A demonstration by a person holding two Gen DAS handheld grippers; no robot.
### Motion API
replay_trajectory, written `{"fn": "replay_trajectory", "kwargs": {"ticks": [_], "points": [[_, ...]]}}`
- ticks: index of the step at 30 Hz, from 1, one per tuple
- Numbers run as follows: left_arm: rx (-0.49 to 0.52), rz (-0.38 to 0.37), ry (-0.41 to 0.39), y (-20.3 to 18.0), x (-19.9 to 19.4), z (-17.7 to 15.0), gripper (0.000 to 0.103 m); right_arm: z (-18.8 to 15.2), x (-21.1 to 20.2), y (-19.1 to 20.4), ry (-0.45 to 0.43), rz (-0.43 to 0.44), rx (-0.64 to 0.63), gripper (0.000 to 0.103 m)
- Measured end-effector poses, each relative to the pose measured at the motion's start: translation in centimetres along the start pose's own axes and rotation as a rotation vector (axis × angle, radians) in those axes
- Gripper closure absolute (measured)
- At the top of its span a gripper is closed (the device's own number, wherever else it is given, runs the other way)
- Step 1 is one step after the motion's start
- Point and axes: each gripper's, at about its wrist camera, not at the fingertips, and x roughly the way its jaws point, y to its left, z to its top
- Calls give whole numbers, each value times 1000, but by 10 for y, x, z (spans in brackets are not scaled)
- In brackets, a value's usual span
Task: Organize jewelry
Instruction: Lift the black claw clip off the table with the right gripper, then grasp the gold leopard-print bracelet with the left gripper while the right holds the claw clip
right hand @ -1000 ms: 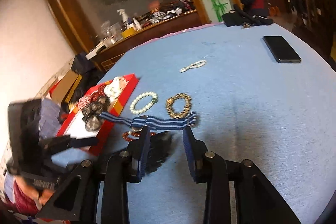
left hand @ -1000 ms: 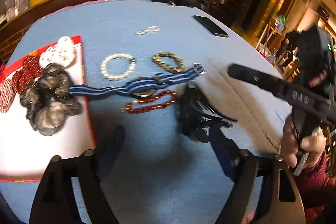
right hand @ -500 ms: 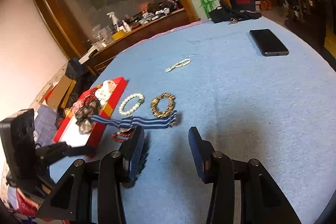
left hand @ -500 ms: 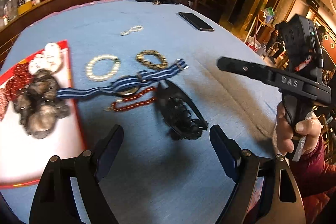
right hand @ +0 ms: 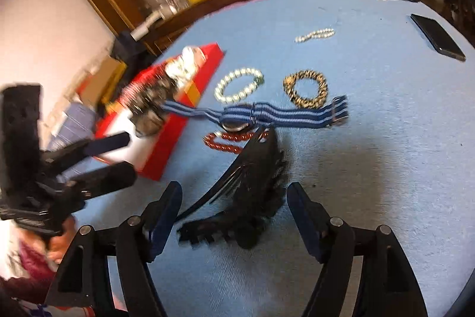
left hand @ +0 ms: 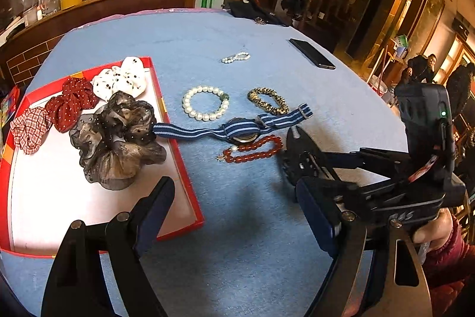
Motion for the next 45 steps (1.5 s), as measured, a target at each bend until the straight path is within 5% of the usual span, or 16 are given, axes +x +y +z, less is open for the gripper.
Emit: {"fn": "replay_trajectory", "kwargs": {"ticks": [3,4,5,8,19,25,30,33,34,45], "points": [[8,4,3,2,1,0,20,3,16,9,33,-63,-38,27],[12,5,5,2,2,0,20,3,17,10,25,-77,-42,33],[17,6,6,2,3,1,20,3,18,11,18,-98,-54,50],[34,18,11,-1,6,6,20,4,13,5,1,-88,-45,58],[8,-13,65,-25,54,72,20,-1,-48,-62,-196,-51,151,58],[-116,-40,181,-23,118,109,44,-8,-68,-83,-289,-10,207,58],[-131,-31,247,-34,157,112,46,-10,-74,-70,-333,-12,150,58],[-57,48,231,-56,163,113,74,-9,-75,-69,-344,-1,141,58],[-46,61,219,-62,164,112,96,-10,-76,-70,-350,-2,143,58],[-19,101,56,-65,116,88,99,-17,-87,-73,-399,5,164,58]]}}
